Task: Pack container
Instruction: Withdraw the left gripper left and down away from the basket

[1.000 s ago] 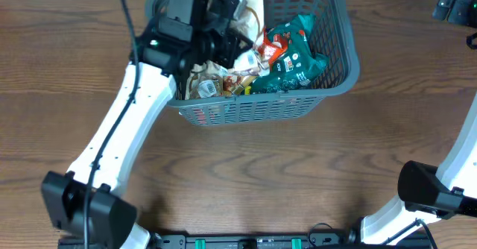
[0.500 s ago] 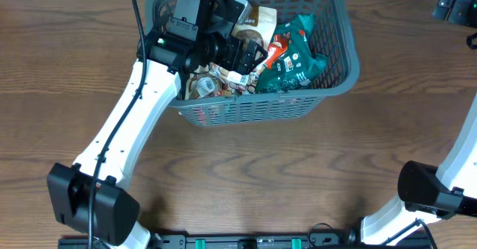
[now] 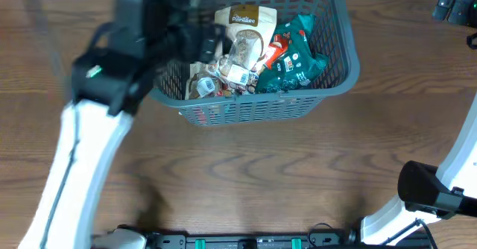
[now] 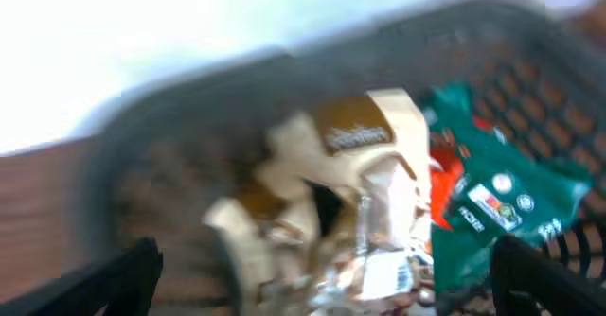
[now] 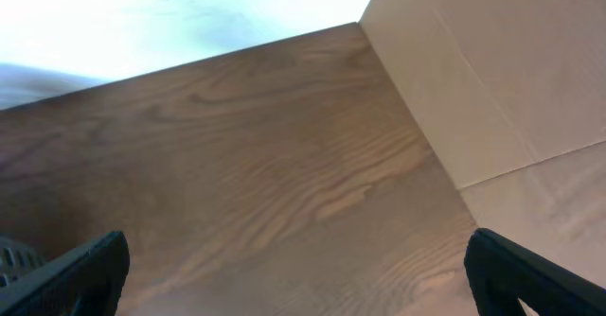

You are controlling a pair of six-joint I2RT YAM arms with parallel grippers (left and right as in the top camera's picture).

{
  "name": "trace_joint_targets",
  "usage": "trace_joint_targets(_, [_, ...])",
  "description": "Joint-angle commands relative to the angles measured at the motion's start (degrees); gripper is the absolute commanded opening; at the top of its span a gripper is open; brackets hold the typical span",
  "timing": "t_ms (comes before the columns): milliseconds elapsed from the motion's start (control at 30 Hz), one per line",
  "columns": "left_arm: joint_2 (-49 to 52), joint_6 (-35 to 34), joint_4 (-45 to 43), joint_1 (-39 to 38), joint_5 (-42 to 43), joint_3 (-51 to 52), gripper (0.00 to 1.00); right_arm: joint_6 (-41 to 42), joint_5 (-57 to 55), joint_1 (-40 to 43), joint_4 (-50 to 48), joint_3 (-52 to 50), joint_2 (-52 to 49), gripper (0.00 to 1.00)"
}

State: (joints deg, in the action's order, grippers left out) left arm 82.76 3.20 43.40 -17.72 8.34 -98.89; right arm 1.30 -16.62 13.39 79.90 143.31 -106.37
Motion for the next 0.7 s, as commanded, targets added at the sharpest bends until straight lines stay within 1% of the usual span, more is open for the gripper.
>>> trace_joint_targets(0, [-7.37, -0.94, 3.37, 1.75, -9.79, -2.34, 0.99, 0.81, -0.74, 0.42, 0.11, 0.63, 1.27, 0.99])
trace_joint_targets(167, [-13.31, -1.92, 10.51, 3.76, -17.05, -2.34, 0.99, 0.81, -0.74, 0.39, 0.13, 0.63, 1.25, 0.99])
trace_joint_targets(267, [-15.19, -1.99, 14.51, 4.15, -19.61, -2.32, 0.99, 0.83, -0.74, 0.42, 0.11, 0.63, 1.27, 0.99])
trace_joint_targets(500, [-16.98, -1.49, 18.82, 4.15, -19.82, -2.32, 0.99, 0.81, -0.74, 0.39, 0.11, 0.63, 1.27, 0.99])
trace_joint_targets(667, [-17.42, -0.44, 24.72, 4.15, -19.85, -2.32, 0.99, 0.81, -0.74, 0.42, 0.11, 0.63, 1.27, 0.99])
